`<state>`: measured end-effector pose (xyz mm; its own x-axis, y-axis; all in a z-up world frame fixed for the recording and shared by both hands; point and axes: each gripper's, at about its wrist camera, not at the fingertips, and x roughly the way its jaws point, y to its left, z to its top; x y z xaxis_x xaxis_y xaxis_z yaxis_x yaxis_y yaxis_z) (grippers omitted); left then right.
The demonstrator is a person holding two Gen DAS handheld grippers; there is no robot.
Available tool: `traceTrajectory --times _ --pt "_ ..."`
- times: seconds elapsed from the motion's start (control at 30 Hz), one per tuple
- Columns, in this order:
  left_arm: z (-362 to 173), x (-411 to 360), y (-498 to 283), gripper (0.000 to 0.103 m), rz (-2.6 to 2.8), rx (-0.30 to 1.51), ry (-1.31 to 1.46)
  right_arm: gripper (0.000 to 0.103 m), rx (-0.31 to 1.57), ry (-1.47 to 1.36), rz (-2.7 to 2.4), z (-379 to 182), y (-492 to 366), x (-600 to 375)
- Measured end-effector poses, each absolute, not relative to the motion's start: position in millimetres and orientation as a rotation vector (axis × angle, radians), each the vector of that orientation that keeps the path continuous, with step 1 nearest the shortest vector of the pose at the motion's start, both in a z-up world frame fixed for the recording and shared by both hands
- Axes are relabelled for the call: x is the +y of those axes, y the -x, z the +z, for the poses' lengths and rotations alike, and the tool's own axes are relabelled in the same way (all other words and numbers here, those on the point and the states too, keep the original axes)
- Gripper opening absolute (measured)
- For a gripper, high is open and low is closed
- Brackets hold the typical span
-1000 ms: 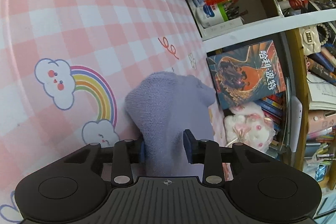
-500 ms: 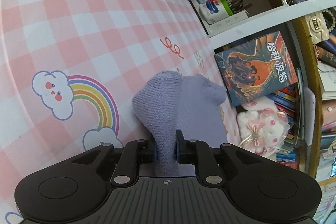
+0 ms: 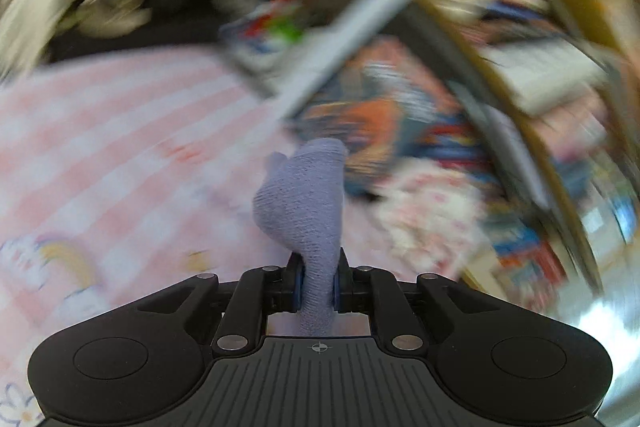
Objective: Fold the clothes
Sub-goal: 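Lift the lavender end with the left tool and fold it over the mauve half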
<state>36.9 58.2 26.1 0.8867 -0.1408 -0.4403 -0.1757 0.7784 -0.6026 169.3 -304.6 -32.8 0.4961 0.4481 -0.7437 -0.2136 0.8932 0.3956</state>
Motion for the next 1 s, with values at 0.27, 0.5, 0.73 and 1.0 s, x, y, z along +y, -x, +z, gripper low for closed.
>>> traceTrajectory --times 0.27,0.5,0.73,1.0 --pt "38.4 -104.9 -26.7 0.035 -0.314 0.693 0.143 0.022 0.986 -0.297 0.487 -37.6 -175.3 -316.4" --pt "-6.7 -179.4 -23.0 0.074 -0.318 0.812 -0.065 0.022 0.997 -0.316 0.54 -40.6 -179.7 -323.9" --pt "22.3 -145.1 -10.2 0.075 -0.268 0.7 0.158 0.025 0.97 -0.464 0.461 -31.5 -191.2 -354.2" --pt "45.5 -100.0 -0.5 0.07 -0.154 0.599 0.396 0.048 1.058 -0.617 0.649 -13.6 -185.6 -366.1"
